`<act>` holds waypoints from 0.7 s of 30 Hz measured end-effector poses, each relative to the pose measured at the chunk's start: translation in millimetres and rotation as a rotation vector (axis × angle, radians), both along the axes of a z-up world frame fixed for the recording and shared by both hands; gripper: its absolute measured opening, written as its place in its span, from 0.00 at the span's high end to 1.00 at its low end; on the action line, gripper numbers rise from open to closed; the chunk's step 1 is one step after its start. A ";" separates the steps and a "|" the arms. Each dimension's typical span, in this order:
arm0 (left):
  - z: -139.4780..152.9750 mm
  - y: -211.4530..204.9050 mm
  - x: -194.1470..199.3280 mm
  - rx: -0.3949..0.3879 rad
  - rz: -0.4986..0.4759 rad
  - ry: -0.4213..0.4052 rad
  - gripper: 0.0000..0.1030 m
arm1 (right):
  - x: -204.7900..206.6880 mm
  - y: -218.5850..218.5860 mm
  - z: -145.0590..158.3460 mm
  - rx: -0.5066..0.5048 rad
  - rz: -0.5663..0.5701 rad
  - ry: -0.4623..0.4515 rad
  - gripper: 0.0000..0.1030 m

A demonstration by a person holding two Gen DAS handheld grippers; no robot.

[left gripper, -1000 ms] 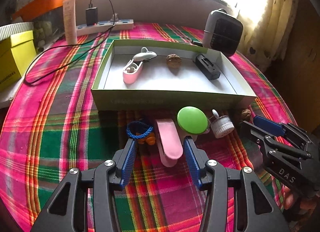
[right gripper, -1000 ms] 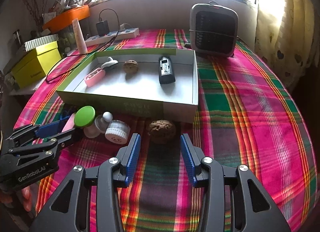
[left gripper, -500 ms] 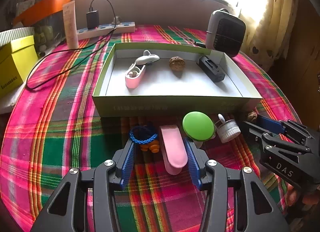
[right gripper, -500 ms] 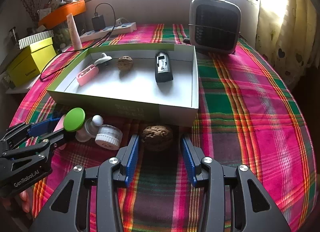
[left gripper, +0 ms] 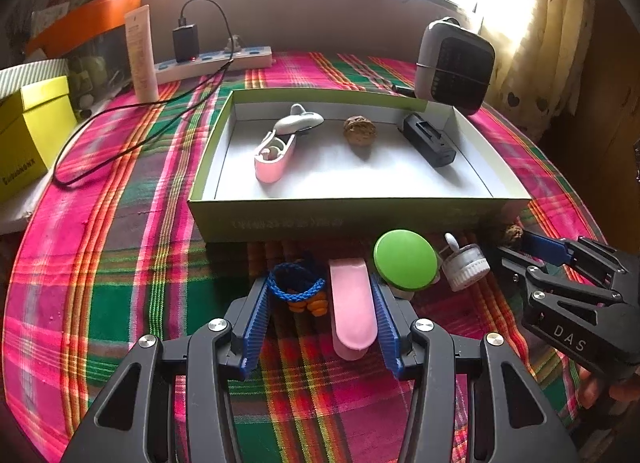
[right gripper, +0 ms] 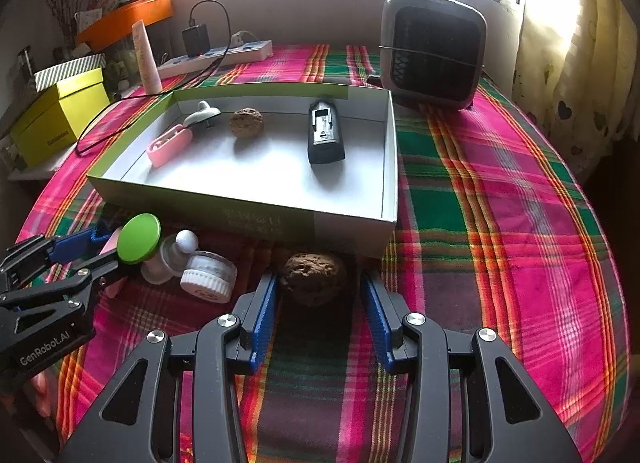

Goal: Organize objects
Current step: 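Grasp the pink item with blue keychain with the left gripper while the right gripper grasps the walnut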

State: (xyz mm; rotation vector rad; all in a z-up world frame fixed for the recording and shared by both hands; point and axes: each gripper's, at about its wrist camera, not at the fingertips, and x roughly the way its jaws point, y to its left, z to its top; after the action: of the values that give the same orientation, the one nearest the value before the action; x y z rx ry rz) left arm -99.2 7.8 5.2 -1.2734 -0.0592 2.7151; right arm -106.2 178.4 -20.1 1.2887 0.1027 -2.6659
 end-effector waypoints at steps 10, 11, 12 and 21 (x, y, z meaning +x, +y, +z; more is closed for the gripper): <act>0.3 -0.6 -1.4 0.001 -0.001 0.000 0.55 | -0.7 1.6 0.6 -0.009 -0.002 -0.001 0.59; 0.3 -0.7 -1.6 0.001 0.000 0.000 0.55 | -0.7 1.6 0.6 -0.008 -0.002 0.000 0.59; 0.4 -1.0 -1.6 0.003 0.002 -0.001 0.56 | -0.3 1.6 0.4 -0.007 -0.003 0.000 0.59; 0.5 -6.6 -4.2 0.006 0.019 -0.006 0.67 | 0.5 2.6 0.5 0.000 -0.015 0.003 0.66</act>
State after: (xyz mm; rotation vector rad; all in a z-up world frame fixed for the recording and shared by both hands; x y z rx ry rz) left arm -103.4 1.2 5.7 -1.2863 -0.0800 2.7252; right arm -105.7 181.0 -19.6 1.2902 0.0941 -2.6810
